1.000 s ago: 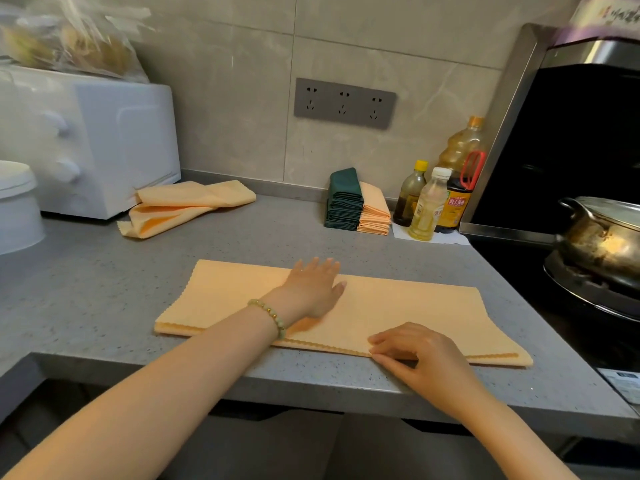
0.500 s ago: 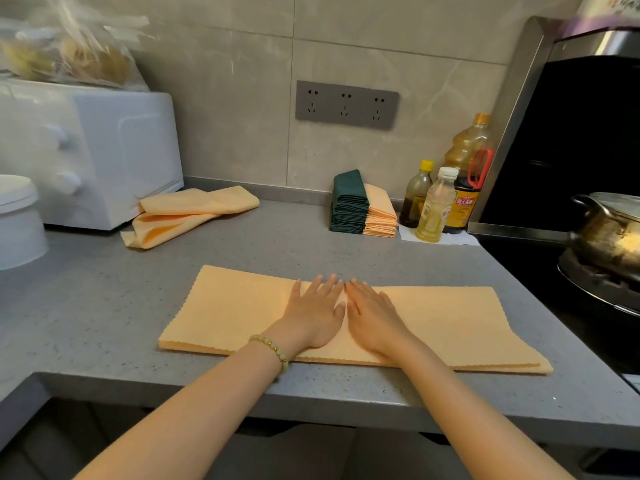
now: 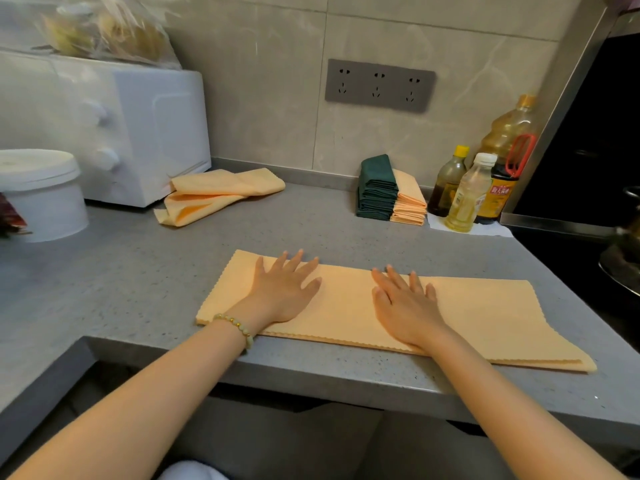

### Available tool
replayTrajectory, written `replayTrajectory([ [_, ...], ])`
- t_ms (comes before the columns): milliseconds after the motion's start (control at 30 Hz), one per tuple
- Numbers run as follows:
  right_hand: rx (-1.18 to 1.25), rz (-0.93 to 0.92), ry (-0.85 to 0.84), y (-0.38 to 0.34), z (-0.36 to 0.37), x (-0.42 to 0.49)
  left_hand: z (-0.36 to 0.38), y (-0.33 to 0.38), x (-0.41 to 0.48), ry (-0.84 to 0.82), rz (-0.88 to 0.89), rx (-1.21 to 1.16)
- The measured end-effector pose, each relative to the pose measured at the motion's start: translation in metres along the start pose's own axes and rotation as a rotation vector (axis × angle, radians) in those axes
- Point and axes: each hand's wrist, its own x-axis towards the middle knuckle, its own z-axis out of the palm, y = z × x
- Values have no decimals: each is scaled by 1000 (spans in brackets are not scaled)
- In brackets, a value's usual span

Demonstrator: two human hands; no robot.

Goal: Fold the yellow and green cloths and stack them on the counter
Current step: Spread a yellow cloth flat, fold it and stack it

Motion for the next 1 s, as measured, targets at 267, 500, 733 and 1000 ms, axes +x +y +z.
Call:
replayTrajectory([
  [267, -14, 6, -3, -2, 0, -1, -12, -13, -2, -82, -175, 12],
  [500, 0, 24, 7, -4, 1, -1, -4, 69, 2, 87, 138, -11],
  [733, 5, -4, -2, 0, 0, 0, 11, 72, 7, 40, 136, -38],
  [1000, -10, 23, 36, 60, -8, -12, 11, 71, 7, 26, 133, -16],
])
